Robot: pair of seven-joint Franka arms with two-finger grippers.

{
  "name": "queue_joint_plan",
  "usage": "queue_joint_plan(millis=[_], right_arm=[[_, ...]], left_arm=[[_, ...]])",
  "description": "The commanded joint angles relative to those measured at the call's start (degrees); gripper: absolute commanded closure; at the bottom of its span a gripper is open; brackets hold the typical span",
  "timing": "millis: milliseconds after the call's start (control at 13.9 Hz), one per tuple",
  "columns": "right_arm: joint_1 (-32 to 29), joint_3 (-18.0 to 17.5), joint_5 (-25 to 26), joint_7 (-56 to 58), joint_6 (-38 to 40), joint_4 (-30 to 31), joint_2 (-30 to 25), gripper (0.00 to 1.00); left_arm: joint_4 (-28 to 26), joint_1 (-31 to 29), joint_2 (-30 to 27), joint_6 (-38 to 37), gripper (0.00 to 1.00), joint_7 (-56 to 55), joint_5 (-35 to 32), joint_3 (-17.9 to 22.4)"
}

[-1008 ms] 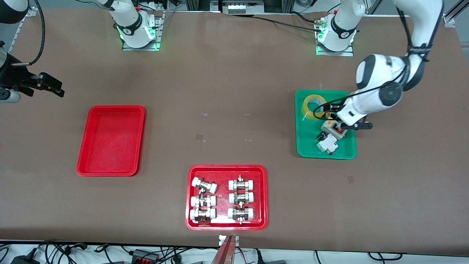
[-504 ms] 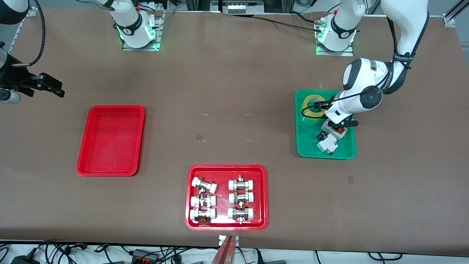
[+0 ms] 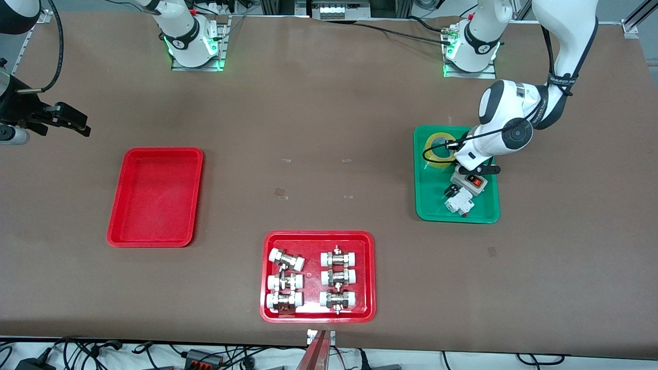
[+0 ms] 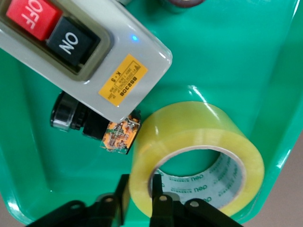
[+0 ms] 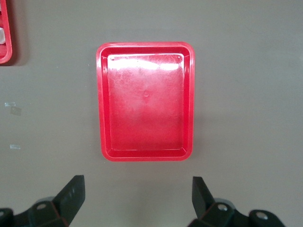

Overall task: Left arm passes tape to right arm into tray
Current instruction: 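Lower the left gripper and grasp the tape roll by its rim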

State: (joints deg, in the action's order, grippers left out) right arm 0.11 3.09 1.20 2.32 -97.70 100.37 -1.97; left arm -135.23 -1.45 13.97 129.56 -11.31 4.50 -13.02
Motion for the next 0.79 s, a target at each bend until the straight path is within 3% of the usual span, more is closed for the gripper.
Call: queue_joint_plan(millis=[0, 288, 576, 720], right_arm=[[0.0, 0.1, -0.4, -0.1, 0.7, -1.2, 0.5, 0.00], [-0.2, 0.1, -0.4, -0.1, 0.8, -1.1, 0.5, 0.00], [-0.2, 0.1, -0.4, -0.1, 1.0, -1.2, 0.5, 0.00], [0.0, 0.1, -0.6, -0.1, 1.1, -1.1, 0.5, 0.00]], left_arm=[[-0.7, -0.3, -0.9, 0.4, 0.87, -0.3, 0.3, -0.4], [2.2, -0.3, -4.3, -2.8, 0.88, 0.2, 0.0, -0.9], [18.8, -0.2, -3.5, -23.3, 0.85, -0.5, 1.6, -2.1], [22.8, 0.2, -3.7, -29.3, 0.86, -0.7, 9.3, -2.9]])
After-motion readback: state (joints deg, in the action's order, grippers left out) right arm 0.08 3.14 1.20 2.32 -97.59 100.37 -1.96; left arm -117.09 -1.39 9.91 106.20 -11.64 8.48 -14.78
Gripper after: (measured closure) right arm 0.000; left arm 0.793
